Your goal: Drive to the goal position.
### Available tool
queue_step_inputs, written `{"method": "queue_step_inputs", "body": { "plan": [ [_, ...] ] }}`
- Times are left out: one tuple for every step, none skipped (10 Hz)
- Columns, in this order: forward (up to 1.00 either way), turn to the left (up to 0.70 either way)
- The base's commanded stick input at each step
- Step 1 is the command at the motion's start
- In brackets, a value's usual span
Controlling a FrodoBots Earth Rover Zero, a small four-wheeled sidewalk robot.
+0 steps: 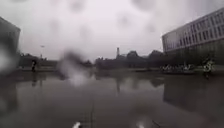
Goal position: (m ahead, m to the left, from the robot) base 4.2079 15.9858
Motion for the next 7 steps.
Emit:
{"method": "queue_step_inputs", "body": {
  "plan": [
    [0.33,0.00],
    [0.00,0.00],
    [0.00,0.00],
    [0.00,0.00],
    [0.00,0.07],
    [0.00,0.50],
    [0.00,0.67]
  ]
}}
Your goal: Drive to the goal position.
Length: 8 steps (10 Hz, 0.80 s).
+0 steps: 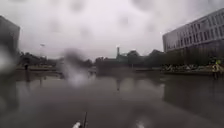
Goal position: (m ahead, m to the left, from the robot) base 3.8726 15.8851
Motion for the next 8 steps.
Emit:
{"method": "queue_step_inputs", "body": {
  "plan": [
    [0.00,0.70],
    [0.00,0.70],
    [0.00,0.70],
    [0.00,0.70],
    [0.00,0.70],
    [0.00,0.70],
    [0.00,0.70],
    [0.00,0.70]
  ]
}}
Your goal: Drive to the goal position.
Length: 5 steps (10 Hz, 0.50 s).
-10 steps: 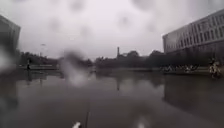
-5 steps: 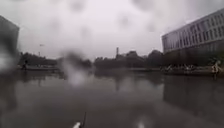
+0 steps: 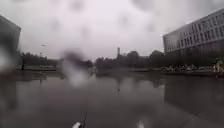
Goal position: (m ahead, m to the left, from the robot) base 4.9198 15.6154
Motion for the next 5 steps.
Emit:
{"method": "queue_step_inputs", "body": {
  "plan": [
    [0.00,0.70],
    [0.00,0.70],
    [0.00,0.70],
    [0.00,0.70],
    [0.00,0.70]
  ]
}}
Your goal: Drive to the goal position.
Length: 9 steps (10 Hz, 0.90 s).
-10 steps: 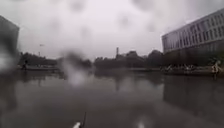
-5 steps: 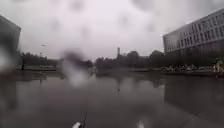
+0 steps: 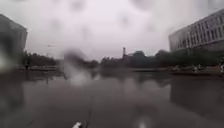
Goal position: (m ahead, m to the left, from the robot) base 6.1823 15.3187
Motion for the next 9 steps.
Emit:
{"method": "queue_step_inputs", "body": {
  "plan": [
    [0.00,0.70],
    [0.00,0.70],
    [0.00,0.70],
    [0.00,0.70],
    [0.00,0.70],
    [0.00,0.70],
    [0.00,0.70],
    [0.00,0.70],
    [0.00,0.70]
  ]
}}
